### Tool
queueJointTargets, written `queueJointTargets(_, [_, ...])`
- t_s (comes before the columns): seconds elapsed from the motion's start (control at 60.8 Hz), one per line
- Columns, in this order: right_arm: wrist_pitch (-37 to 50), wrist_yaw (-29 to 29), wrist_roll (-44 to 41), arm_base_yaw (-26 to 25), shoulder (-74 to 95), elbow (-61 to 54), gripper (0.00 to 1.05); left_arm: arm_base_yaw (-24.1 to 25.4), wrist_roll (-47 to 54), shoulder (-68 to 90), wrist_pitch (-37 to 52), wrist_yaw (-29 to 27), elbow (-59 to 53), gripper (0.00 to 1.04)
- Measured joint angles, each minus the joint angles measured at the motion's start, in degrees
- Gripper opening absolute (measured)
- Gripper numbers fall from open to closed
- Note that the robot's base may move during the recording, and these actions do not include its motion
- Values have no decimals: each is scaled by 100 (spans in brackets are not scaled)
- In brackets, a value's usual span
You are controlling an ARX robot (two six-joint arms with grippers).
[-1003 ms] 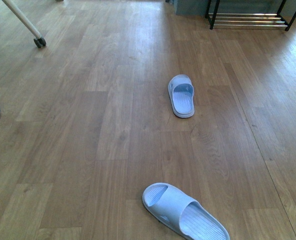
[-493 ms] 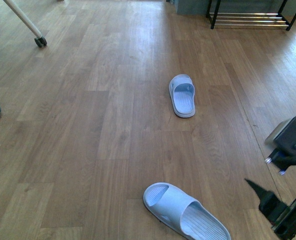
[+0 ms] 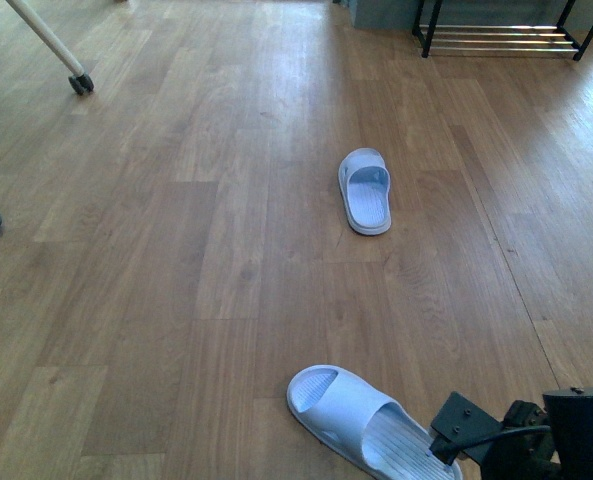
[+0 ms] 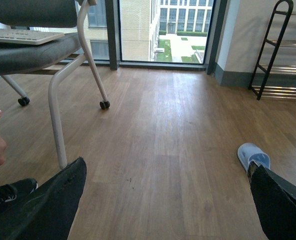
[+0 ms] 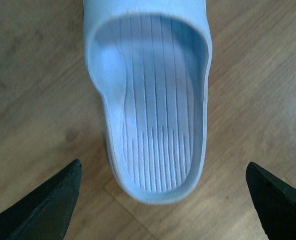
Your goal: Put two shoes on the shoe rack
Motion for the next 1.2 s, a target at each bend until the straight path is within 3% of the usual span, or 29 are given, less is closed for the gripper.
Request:
queueJointTargets(0.263, [179,-400,520,282,-11,402,95,0,0,0,0,0,0,95])
queueJointTargets(0.576, [138,-518,492,393,581,1314,95,0,0,0,0,0,0,95])
queueJointTargets(1.201, [-815,-623,-35,-234,177,1375,95,0,0,0,0,0,0,95])
